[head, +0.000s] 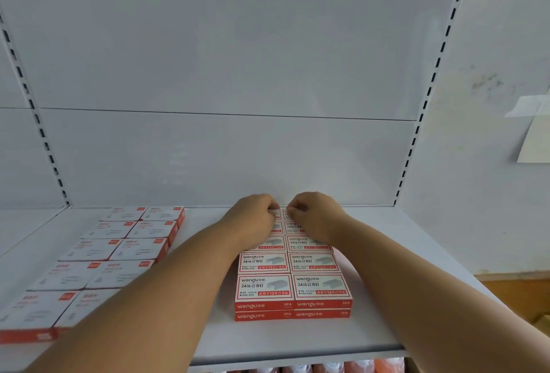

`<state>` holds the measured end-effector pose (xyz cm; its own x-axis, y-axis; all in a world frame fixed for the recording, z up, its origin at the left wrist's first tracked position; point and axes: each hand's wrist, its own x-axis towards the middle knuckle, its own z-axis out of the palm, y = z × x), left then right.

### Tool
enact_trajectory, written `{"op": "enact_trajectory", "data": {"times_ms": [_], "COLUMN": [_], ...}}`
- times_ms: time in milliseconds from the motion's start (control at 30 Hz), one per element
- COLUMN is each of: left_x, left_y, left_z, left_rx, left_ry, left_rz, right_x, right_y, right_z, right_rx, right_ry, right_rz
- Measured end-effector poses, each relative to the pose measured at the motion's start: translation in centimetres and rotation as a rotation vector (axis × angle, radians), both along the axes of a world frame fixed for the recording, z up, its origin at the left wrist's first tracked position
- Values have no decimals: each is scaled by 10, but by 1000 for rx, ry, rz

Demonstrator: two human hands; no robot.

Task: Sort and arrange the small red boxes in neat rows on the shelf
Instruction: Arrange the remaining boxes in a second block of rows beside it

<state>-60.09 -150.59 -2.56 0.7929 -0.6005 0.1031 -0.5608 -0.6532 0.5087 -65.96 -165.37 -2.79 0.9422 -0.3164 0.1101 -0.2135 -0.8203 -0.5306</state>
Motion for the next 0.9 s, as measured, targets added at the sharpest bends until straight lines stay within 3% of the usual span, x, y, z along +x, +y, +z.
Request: {"op": "enact_trajectory", "data": {"times_ms": [433, 600, 667, 800, 900], "left_x": [-4, -3, -12, -50, -72], "left_y": [2, 11, 20, 46, 62], "left_z": [4, 21, 30, 31, 19], "left_rx": [16, -32, -2, 23, -14], "left_ry": [3, -10, -62, -157, -95], "left_rz": [-2, 25, 26, -22, -15], "right_x": [-6, -21, -33, -69, -89], "right_y": [4, 1, -1, 3, 11], "right_z": [6, 19, 25, 17, 6], "right_rx": [-58, 337, 385, 271, 493], "right_ry": [14, -80, -133, -141, -127], "right_rz": [-23, -80, -129, -140, -111]}}
